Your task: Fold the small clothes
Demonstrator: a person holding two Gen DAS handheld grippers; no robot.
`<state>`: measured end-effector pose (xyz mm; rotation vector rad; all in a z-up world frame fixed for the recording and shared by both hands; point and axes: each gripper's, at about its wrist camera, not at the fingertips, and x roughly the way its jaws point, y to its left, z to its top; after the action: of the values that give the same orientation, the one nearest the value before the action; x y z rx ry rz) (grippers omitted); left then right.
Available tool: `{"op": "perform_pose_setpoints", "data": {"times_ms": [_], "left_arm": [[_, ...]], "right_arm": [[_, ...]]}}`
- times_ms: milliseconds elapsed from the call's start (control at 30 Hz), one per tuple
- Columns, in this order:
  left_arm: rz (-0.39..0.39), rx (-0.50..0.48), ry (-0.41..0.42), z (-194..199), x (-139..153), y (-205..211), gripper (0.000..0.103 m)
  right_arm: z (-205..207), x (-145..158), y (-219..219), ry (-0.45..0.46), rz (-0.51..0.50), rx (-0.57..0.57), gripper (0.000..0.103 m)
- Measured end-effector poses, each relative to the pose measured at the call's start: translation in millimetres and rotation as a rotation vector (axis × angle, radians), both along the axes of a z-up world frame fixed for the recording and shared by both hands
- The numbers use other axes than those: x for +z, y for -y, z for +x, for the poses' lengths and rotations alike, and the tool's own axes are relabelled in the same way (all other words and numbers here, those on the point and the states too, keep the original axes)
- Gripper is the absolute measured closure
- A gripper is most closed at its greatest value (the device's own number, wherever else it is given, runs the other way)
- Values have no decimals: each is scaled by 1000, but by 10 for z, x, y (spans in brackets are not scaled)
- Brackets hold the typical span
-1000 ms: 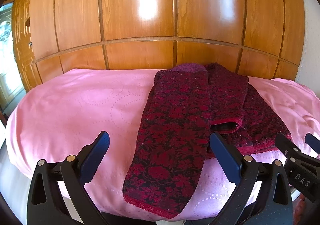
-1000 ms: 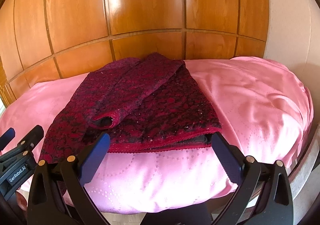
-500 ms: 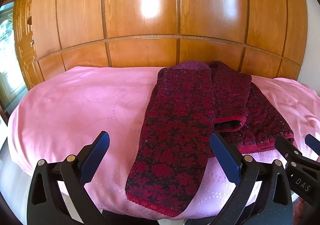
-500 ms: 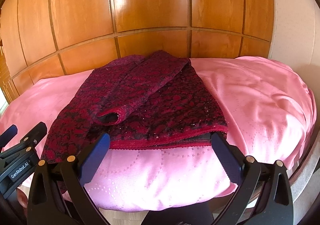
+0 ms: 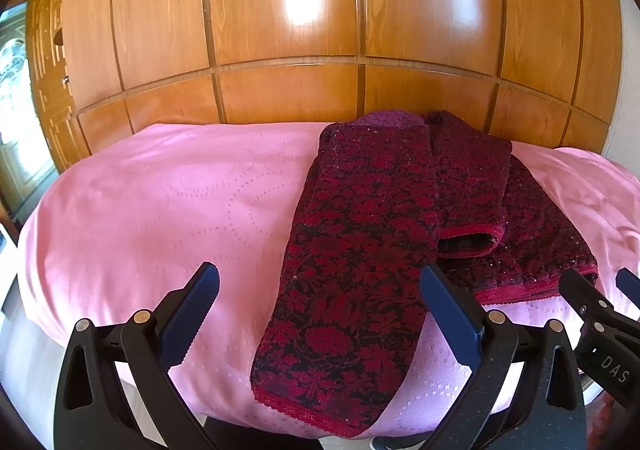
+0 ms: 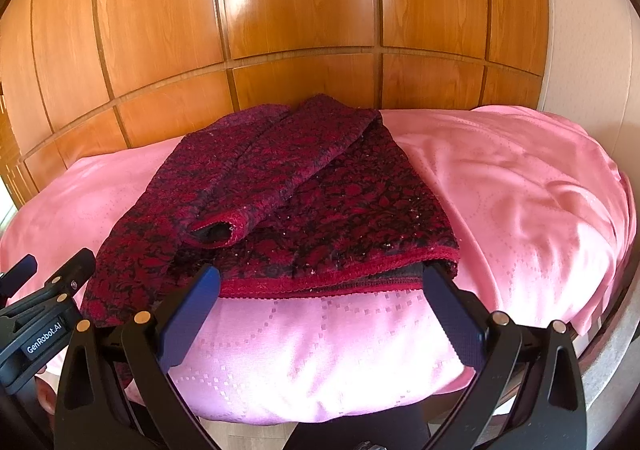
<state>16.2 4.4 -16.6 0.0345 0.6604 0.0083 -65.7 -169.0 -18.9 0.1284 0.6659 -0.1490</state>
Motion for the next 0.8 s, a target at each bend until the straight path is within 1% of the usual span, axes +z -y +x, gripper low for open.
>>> {"op": "perform_pose_setpoints", "data": {"times_ms": [500,800], "left_arm": [[28,-24,-30,103,-61,110,4],[27,-39,-78,219,-141,108,4]], "right_arm": [[131,-57,25,-26,8,1,2],[218,-124,36,-55,18,1,2]]}}
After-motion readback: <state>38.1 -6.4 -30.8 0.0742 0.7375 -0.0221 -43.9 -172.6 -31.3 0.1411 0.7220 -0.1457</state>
